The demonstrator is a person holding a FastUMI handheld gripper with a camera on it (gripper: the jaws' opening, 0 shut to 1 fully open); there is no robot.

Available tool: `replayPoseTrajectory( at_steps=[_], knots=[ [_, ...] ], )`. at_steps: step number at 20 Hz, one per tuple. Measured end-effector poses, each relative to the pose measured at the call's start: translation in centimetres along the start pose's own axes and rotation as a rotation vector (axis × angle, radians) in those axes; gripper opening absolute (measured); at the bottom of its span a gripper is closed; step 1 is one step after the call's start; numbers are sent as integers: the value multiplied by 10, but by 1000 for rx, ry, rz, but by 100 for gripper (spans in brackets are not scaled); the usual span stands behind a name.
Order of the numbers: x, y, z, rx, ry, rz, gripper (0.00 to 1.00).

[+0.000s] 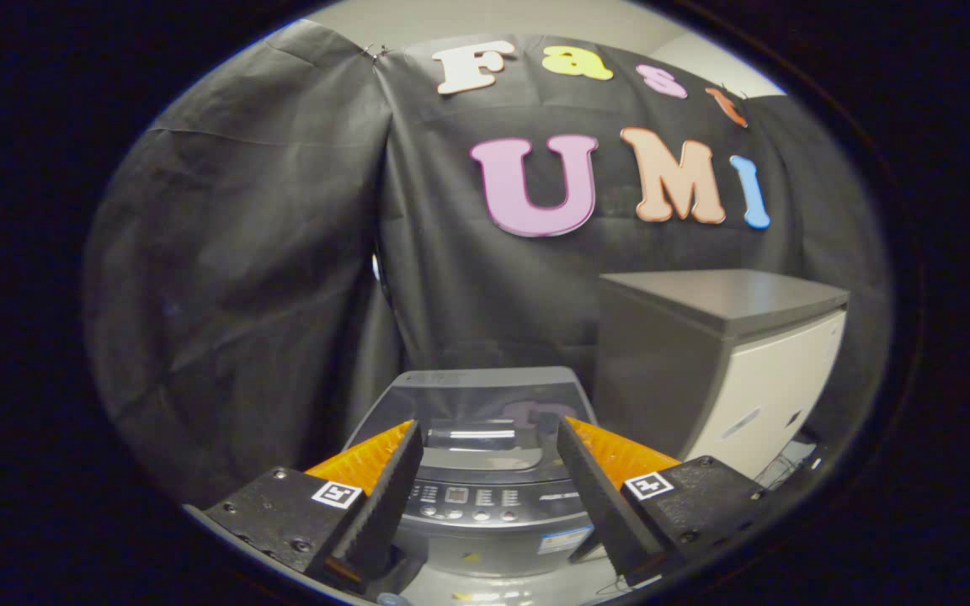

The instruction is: Put the clothes into the washing machine and then close the washing machine lid.

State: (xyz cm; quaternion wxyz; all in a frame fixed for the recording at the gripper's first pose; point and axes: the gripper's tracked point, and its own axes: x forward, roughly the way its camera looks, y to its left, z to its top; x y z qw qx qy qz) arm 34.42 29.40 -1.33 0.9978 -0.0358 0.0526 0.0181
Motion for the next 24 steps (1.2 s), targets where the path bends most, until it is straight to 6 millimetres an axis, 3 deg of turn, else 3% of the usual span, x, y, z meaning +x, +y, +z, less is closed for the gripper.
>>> replayPoseTrajectory(
  at_steps=[5,10,14,18,22,24],
  knots=[
    [-49,-19,20,-78,-61,-10,98],
    [-103,-41,46,-42,-159,-32,97],
    [-137,-52,53,-84,-204,-37,97],
    [-163,-65,38,-74,-231,-26,97],
    [-175,-89,16,-25,-204,-31,97],
    [-179,-103,17,0,-209,-35,97]
  ],
)
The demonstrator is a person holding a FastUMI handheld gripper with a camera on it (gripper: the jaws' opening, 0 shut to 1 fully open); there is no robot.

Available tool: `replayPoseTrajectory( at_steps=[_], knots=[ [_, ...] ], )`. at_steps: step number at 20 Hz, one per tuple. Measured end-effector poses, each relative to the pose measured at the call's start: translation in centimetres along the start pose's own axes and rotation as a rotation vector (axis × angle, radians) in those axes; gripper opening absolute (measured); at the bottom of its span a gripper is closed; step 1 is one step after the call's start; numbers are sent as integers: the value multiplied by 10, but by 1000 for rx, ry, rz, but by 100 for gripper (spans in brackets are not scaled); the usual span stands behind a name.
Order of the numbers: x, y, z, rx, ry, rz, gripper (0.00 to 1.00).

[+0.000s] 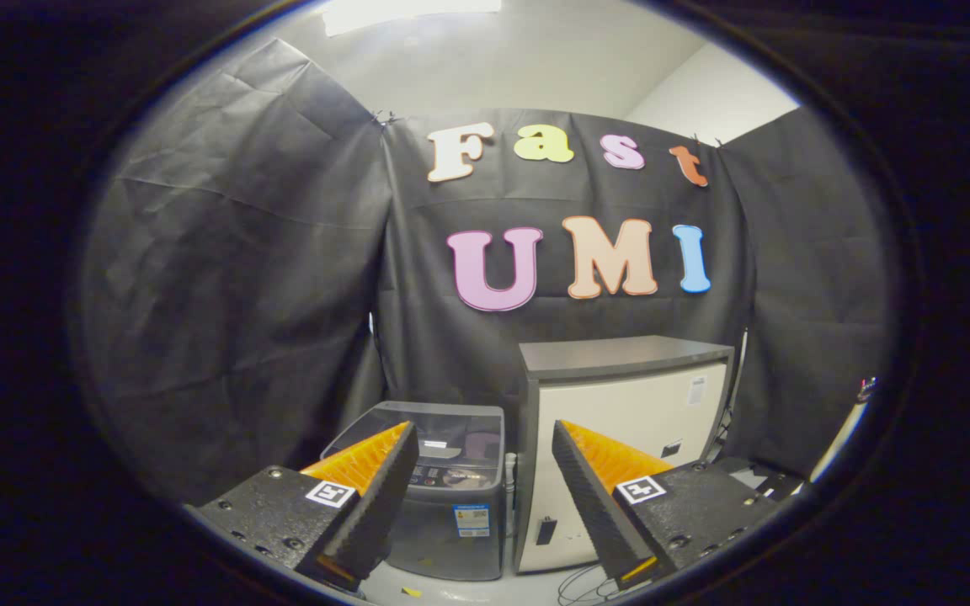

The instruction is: Put the clothes into the washing machine and then close the washing machine lid.

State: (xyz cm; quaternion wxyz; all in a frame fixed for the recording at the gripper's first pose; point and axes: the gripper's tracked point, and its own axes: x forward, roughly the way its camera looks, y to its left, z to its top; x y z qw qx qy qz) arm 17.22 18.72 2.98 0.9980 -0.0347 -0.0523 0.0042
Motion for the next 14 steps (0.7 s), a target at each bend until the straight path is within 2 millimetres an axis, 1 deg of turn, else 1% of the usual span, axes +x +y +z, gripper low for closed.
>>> replayPoseTrajectory(
  at_steps=[1,3,4,5,8,11,12,13,14],
  knots=[
    [0,-7,-1,15,0,-8,97],
    [0,-21,6,62,-20,-26,97],
    [-4,-24,12,73,-42,-30,97],
    [-4,-29,15,87,-57,-31,97],
    [-6,-44,22,113,-91,-53,97],
    [-8,-48,32,120,-132,-59,97],
    [-9,-50,33,123,-140,-68,97],
    [-4,-50,34,123,-145,-76,96],
    [-3,-47,35,112,-150,-78,96]
  ],
)
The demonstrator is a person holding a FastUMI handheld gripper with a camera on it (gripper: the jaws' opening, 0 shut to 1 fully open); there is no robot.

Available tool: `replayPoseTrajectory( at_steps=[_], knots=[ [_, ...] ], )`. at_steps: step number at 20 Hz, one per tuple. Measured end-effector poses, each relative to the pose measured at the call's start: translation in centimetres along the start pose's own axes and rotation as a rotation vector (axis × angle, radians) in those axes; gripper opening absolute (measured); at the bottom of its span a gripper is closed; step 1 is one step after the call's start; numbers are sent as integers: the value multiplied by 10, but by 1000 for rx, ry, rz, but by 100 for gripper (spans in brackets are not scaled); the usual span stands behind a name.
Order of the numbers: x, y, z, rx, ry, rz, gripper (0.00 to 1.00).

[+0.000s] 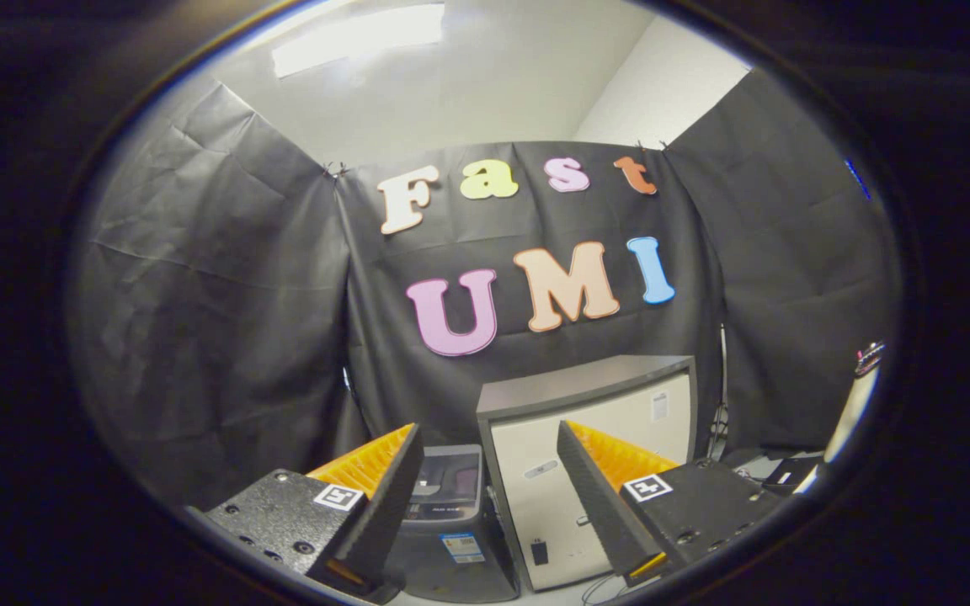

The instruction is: Put the clothes into the washing machine and then close the washing machine lid.

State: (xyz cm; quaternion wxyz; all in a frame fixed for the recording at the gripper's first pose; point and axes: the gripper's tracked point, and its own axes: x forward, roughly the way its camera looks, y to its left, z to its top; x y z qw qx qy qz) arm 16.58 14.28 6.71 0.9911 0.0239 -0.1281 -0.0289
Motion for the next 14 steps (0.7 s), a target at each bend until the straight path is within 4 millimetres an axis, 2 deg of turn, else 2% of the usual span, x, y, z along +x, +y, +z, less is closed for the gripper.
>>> replayPoseTrajectory(
  at_steps=[5,10,14],
  knots=[
    [17,19,-6,-112,-3,-21,96],
    [38,58,-14,-142,-7,28,96],
    [52,77,-23,-147,7,61,96]
  ],
)
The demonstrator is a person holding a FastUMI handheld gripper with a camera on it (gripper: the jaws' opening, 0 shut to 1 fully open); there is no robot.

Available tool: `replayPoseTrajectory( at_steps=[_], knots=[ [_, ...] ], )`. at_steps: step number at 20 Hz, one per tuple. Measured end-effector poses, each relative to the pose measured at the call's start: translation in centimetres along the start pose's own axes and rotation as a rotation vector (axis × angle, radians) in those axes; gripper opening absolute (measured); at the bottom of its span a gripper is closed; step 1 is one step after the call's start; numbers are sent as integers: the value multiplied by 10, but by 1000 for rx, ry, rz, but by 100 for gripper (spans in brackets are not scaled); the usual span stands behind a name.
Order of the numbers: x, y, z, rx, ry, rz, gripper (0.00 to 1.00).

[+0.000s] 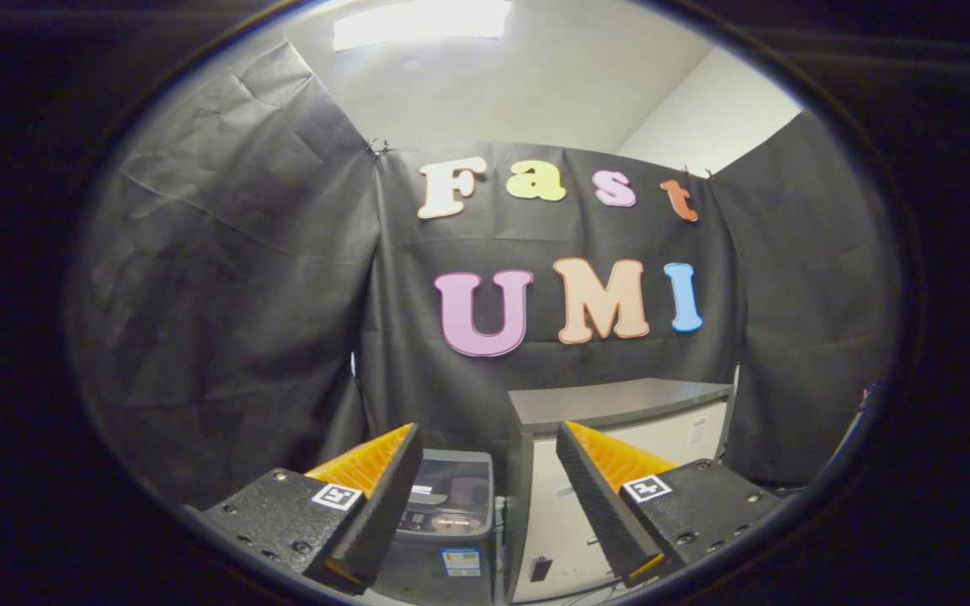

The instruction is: Put the clothes into the washing machine and then close the washing machine lid.

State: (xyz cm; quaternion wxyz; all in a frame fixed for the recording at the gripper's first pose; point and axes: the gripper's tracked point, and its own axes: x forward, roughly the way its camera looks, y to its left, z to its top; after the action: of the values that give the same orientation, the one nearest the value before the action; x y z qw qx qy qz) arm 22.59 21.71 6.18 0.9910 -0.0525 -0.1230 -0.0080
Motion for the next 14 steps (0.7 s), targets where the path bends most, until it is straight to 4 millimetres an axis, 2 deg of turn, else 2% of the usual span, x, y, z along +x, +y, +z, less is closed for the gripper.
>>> replayPoseTrajectory(
  at_steps=[8,11,14],
  knots=[
    [7,16,-7,-16,12,47,96],
    [10,13,-5,-34,4,64,96],
    [8,-2,9,-83,-39,24,96]
  ],
)
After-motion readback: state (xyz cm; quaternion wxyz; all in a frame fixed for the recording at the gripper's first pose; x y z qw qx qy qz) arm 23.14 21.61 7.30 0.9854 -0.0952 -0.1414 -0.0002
